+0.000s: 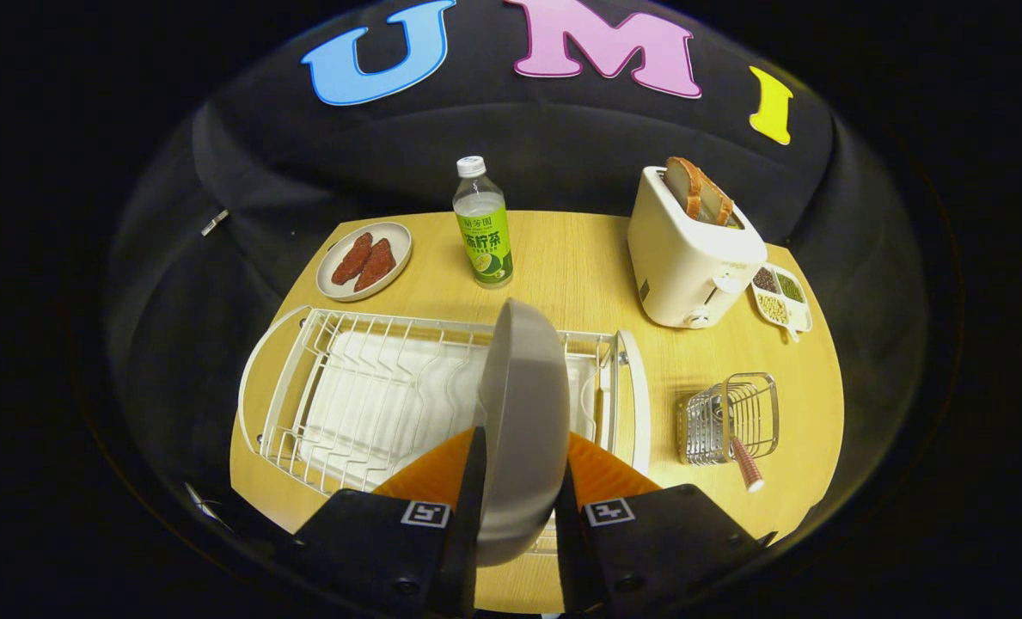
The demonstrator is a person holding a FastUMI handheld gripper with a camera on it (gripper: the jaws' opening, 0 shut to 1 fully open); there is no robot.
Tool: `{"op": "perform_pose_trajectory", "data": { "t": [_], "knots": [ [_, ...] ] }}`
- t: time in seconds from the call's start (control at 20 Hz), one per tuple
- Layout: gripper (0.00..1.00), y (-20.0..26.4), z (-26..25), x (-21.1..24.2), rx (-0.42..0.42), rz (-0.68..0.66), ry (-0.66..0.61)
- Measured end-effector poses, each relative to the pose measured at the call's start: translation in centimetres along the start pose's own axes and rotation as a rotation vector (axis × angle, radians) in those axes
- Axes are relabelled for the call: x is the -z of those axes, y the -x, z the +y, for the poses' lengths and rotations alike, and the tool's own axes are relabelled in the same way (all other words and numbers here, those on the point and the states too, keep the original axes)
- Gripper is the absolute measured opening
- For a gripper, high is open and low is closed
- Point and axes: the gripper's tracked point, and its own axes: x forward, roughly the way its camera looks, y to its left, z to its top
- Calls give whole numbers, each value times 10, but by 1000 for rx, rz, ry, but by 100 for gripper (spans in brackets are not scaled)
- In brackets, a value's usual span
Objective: Take the plate from the dish rack, then take the spoon from the basket and place it into the plate.
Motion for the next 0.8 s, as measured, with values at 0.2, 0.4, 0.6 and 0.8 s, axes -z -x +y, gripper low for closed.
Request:
{"op": "perform_pose_trajectory", "data": {
  "t": [0.2,0.4,0.6,0.8],
  "knots": [
    [42,5,-6,-4,23,3,-26],
    [42,9,-7,-8,41,10,9],
    [40,16,-6,-30,48,-24,44],
    [36,21,-13,-28,50,-15,70]
  ]
}}
